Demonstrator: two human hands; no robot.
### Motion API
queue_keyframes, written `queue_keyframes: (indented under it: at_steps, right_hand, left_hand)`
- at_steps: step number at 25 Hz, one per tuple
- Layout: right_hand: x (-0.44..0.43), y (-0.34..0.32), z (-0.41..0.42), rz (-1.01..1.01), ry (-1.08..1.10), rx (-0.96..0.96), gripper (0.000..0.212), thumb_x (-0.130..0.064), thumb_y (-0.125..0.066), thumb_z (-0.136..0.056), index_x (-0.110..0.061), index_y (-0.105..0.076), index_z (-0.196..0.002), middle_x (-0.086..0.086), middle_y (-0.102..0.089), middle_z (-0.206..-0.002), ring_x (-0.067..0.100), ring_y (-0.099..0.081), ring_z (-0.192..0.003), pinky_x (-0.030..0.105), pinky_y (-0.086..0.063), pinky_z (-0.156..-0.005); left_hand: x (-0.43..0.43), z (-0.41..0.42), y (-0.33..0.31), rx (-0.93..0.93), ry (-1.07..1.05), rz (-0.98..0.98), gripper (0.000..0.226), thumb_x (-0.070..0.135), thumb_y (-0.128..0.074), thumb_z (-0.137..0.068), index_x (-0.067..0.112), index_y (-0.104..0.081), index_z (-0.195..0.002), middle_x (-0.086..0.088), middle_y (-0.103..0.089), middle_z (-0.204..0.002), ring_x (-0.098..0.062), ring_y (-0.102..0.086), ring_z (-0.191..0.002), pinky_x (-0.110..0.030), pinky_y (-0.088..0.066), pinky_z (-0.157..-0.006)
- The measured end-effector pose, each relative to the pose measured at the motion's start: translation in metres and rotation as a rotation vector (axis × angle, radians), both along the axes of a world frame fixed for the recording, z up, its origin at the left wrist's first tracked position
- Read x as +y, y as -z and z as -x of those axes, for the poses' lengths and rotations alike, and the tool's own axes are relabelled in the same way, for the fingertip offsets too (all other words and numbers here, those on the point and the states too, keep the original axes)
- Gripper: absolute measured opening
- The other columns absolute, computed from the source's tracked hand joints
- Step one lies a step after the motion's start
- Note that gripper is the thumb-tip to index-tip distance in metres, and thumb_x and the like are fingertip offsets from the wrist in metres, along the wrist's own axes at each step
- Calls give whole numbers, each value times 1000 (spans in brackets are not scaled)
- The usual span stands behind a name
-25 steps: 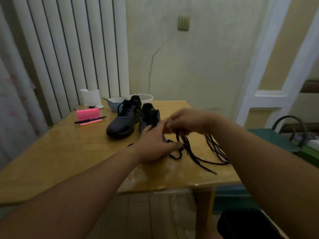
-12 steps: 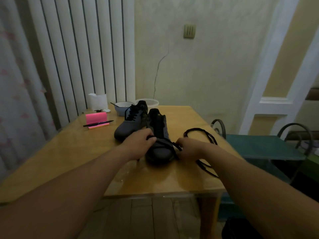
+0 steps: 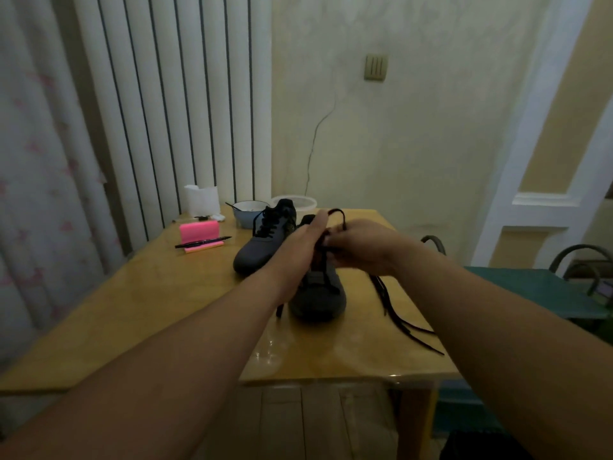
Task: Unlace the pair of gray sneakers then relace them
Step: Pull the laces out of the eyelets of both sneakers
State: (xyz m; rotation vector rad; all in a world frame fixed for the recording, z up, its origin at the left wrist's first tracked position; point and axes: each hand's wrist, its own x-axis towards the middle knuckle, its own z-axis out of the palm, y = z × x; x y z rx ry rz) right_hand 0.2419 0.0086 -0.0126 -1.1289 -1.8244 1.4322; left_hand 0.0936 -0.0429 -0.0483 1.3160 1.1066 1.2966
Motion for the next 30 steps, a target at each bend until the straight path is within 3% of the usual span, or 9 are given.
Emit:
queue_keyframes:
  at_steps: [2,4,9,12,14,18,20,23,30]
  right_hand:
    - [-2,-13,33,66,-18,148,25,-11,-54,-105,3,-70,-118,20,-75,-115,33,-73,-107,42,-61,-96]
    - [-3,-22,49,181,-116,216,33,-13,-48,-106,6,-64,-126,21,-71,-118,36,-68,-114,44,-59,-99]
    - [14,-22,47,43,59,-9,42,-43,-61,-102,-3,-64,-115,16,-67,-103,30,-70,-94,33,-62,-69]
    - [32,21,46,-316,391,-576,75,-58,-74,-88,-6,-48,-135,17,-53,-128,37,-60,-113,44,-57,-83]
    - [31,51,51,-227,425,-659,116,-69,-76,-80,-18,-13,-162,20,-32,-156,44,-46,-137,53,-51,-102]
    - [31,76,71,-265,429,-598,121,-61,-71,-86,-31,19,-162,21,-32,-157,43,-54,-129,53,-52,-100]
    - [40,79,69,-366,452,-643,114,-54,-68,-89,-30,17,-163,20,-40,-150,42,-59,-120,49,-54,-90]
    - [63,77,54,-382,495,-644,110,-48,-68,-89,-31,11,-164,19,-46,-145,41,-60,-118,45,-52,-83]
    - [131,71,44,-264,578,-638,106,-48,-66,-93,-26,9,-164,23,-38,-152,45,-56,-124,49,-51,-89]
  left_hand:
    - [-2,12,-8,-102,-18,-34,73,72,-71,-84,21,-60,-136,-2,-73,-126,-21,-70,-117,-45,-54,-103]
    - [-2,42,-8,-101,-63,-45,61,64,-73,-88,22,-63,-132,-4,-75,-118,-22,-72,-100,-40,-57,-85]
    - [5,126,18,76,-432,89,19,24,-52,-108,16,-69,-106,-8,-64,-84,-14,-57,-63,-27,-42,-54]
    - [10,160,35,811,-617,183,20,25,-45,-108,16,-61,-114,-10,-60,-98,-22,-56,-83,-36,-45,-66]
    - [6,167,47,1402,-567,233,27,34,-46,-106,17,-62,-120,-12,-60,-118,-27,-57,-105,-41,-54,-83]
    - [7,162,62,1647,-619,391,68,62,-38,-101,18,-45,-153,-16,-21,-170,-42,-15,-157,-66,-19,-120]
    - [17,157,65,1639,-709,224,77,57,-43,-101,18,-22,-163,-15,-3,-174,-45,3,-159,-71,-8,-121]
    - [41,141,61,1411,-730,-22,78,61,-47,-97,17,-28,-159,-17,-18,-169,-39,-14,-158,-63,-17,-125]
    - [130,126,54,967,-359,372,131,72,-82,-68,37,1,-163,-14,-39,-158,-38,-51,-136,-53,-51,-107]
